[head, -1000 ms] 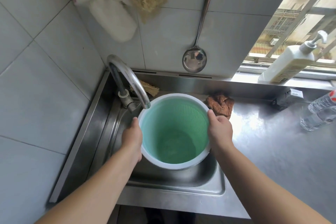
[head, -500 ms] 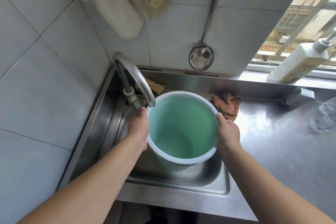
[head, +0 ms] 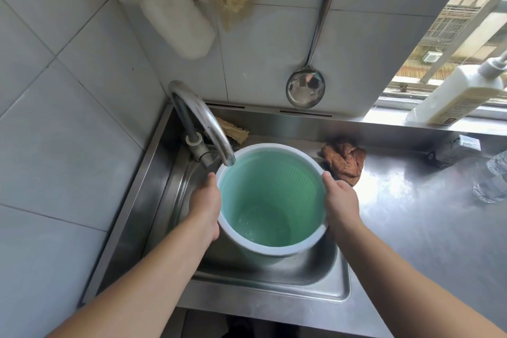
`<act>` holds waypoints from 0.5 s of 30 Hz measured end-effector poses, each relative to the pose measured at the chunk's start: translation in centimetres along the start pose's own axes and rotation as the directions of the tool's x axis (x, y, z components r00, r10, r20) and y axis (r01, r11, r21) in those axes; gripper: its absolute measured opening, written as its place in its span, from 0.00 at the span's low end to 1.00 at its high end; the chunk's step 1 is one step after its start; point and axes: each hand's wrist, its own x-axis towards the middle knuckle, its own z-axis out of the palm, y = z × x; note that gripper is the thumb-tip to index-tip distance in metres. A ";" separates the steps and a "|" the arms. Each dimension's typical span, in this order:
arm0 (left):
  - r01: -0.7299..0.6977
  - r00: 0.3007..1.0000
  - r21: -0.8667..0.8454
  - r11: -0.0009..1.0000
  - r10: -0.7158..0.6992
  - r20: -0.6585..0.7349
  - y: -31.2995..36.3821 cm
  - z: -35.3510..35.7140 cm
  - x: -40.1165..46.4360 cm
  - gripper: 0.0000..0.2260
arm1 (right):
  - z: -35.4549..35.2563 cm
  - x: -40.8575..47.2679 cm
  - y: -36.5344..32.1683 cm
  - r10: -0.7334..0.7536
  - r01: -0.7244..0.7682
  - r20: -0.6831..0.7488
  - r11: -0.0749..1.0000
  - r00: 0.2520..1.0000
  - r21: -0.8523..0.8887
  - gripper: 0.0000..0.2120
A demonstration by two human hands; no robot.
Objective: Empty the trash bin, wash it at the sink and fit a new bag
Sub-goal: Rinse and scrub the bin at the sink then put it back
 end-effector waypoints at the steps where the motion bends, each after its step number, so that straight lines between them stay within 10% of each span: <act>1: -0.008 1.000 -0.006 1.000 0.008 0.003 0.1 0.0 0.1 0.20 | 0.1 0.2 -0.2 -0.021 0.021 0.002 1.000 1.000 0.005 0.20; 15: 0.017 0.999 -0.102 0.995 -0.012 0.048 -0.8 0.1 -1.8 0.20 | -2.0 -0.8 -2.9 -0.086 0.086 0.016 0.996 0.996 -0.030 0.18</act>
